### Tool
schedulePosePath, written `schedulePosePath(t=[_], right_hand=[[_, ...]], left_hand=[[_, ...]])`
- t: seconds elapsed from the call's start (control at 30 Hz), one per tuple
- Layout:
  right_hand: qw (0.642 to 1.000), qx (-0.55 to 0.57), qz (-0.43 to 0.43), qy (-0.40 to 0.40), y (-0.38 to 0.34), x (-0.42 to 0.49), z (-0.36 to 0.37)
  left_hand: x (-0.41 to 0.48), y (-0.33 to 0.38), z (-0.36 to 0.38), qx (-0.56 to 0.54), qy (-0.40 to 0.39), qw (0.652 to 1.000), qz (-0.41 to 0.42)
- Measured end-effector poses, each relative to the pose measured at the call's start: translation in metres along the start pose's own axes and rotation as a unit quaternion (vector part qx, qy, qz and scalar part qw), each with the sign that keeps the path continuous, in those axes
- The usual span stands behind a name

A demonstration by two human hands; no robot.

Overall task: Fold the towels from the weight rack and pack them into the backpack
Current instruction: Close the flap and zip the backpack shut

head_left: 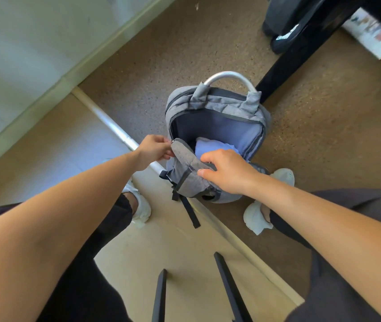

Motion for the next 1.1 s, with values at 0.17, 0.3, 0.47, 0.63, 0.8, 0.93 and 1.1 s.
schedulePosePath(t=[0.17,0.3,0.47,0.63,0.8,0.93,1.1], right_hand=[[0.997,-0.056,0.003,0.047,0.006,-0.002,-0.015],[0.986,-0.085,0.046,0.139,0.024,-0.004,-0.047],[0.985,-0.081,0.025,0.15,0.019,-0.001,-0.046],[0.986,-0.071,-0.02,0.15,0.004,0.005,-0.038],[0.984,0.015,-0.076,0.161,-0.025,0.023,-0.029],[0.978,0.028,-0.105,0.177,-0.045,0.042,-0.024],[0.98,0.015,-0.097,0.174,-0.049,0.059,-0.017]], left_hand=[[-0.001,-0.003,0.0,0.064,-0.034,0.997,-0.022],[-0.023,0.008,-0.021,0.122,-0.009,0.992,-0.007],[-0.073,0.061,-0.024,0.137,-0.009,0.987,0.079],[-0.113,0.085,-0.011,0.277,-0.003,0.953,0.123],[-0.125,0.082,-0.006,0.403,0.022,0.906,0.131],[-0.126,0.086,-0.014,0.424,0.06,0.888,0.169],[-0.125,0.082,-0.023,0.402,0.076,0.89,0.2]])
Point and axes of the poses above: each hand's wrist, its own x-axis towards the middle knuckle, its own z-axis out of the palm, y = z × x, the point moved 9 cm from there along x, towards the middle knuckle, and after that the axes turned 12 degrees about -z, right-handed, at the moved point
